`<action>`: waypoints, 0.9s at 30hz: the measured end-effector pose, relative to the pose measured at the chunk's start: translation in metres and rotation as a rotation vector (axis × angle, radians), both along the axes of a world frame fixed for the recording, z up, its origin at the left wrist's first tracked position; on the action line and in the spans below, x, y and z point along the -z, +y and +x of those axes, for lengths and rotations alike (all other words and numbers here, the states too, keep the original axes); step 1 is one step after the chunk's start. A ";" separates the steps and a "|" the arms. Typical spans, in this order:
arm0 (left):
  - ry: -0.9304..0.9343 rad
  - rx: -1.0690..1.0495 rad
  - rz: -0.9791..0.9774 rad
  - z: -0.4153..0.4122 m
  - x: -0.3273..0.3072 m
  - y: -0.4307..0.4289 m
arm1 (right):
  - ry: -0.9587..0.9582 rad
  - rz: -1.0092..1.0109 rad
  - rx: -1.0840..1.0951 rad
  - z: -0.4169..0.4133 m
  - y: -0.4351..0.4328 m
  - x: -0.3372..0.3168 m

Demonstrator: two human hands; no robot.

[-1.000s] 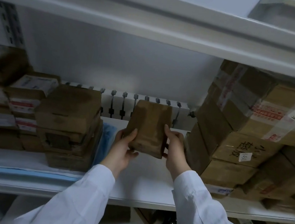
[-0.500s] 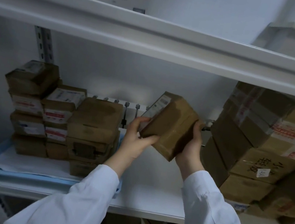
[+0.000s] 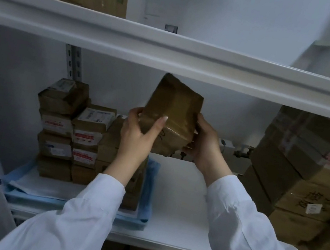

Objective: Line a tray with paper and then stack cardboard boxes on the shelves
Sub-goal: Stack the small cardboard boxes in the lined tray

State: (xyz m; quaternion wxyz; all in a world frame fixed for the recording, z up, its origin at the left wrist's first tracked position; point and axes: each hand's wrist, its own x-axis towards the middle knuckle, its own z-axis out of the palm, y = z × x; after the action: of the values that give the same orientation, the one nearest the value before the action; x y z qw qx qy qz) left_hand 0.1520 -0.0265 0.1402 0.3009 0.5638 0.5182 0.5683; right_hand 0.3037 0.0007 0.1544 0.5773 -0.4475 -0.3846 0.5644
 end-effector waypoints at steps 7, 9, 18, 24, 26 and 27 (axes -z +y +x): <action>-0.119 -0.167 -0.093 -0.033 -0.004 0.003 | -0.145 0.035 -0.240 -0.042 0.003 0.006; -0.120 -0.198 -0.106 -0.041 -0.005 0.004 | -0.167 0.038 -0.271 -0.051 0.004 0.007; -0.081 -0.195 -0.185 -0.061 0.002 0.015 | -0.342 -0.027 -0.238 -0.073 0.008 0.006; -0.045 -0.178 -0.225 -0.065 0.005 0.019 | -0.303 -0.070 -0.211 -0.078 0.004 0.005; -0.036 -0.168 -0.228 -0.066 0.006 0.019 | -0.281 -0.071 -0.194 -0.079 0.001 0.004; -0.033 -0.171 -0.219 -0.066 0.007 0.020 | -0.273 -0.069 -0.188 -0.080 -0.001 0.004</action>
State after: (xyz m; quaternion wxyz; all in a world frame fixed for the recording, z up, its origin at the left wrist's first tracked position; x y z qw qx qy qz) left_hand 0.0857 -0.0068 0.1336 0.3194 0.4721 0.6183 0.5411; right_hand 0.2234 -0.0002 0.1505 0.4488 -0.5016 -0.4798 0.5629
